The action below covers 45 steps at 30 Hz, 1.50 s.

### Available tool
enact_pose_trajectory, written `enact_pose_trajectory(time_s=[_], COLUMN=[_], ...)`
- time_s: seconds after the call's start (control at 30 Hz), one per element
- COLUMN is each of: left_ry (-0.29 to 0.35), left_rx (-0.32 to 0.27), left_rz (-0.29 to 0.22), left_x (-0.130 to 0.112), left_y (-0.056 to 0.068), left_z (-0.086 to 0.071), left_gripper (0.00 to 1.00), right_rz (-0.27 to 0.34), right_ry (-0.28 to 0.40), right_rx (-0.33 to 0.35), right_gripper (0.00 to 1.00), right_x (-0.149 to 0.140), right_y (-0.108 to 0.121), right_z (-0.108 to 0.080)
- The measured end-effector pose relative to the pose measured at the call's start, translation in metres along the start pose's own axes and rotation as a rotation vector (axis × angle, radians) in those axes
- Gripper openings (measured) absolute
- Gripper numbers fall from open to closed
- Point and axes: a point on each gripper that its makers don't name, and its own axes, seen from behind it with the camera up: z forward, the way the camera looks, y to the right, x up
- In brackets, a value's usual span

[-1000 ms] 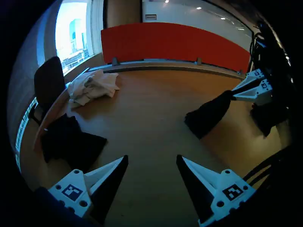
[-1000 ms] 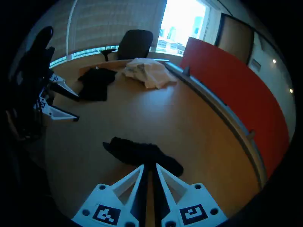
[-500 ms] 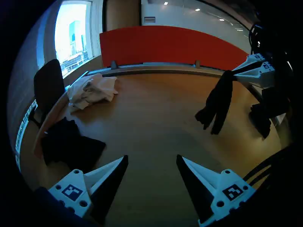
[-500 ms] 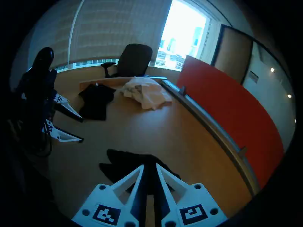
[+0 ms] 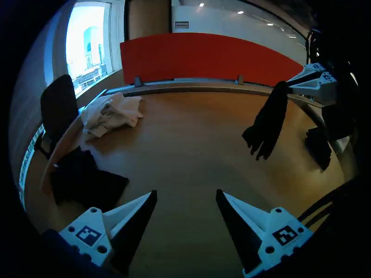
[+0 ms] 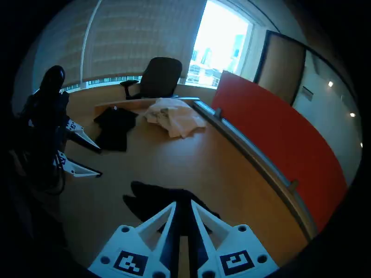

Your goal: Fold towel

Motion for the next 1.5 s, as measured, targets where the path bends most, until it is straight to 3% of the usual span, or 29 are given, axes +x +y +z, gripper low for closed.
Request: enact_pose_trajectory(time_s=[0.43, 0.77, 1.07, 1.5], left_ry=[-0.001, -0.007, -0.012, -0.018], left_rx=[0.001, 0.005, 0.015, 0.026], left_rz=[0.011, 0.015, 0.019, 0.029], left_x=[0.003, 0.005, 0.007, 0.011], left_y=[-0.001, -0.002, -0.003, -0.001], left_z=[0.004, 0.007, 0.010, 0.013], left_gripper=[0.94, 0.94, 0.94, 0.94], right_rz=[0.046, 0.089, 0.094, 0.104], right_ry=[-0.013, -0.035, -0.082, -0.140], right_rx=[-0.028, -0.073, -0.130, -0.187], right_gripper=[0.07, 0.07, 0.07, 0.07], right_x=[-0.022, -0.056, -0.091, -0.133], right_y=[0.030, 0.072, 0.114, 0.158], right_z=[-0.029, -0.064, -0.097, -0.137])
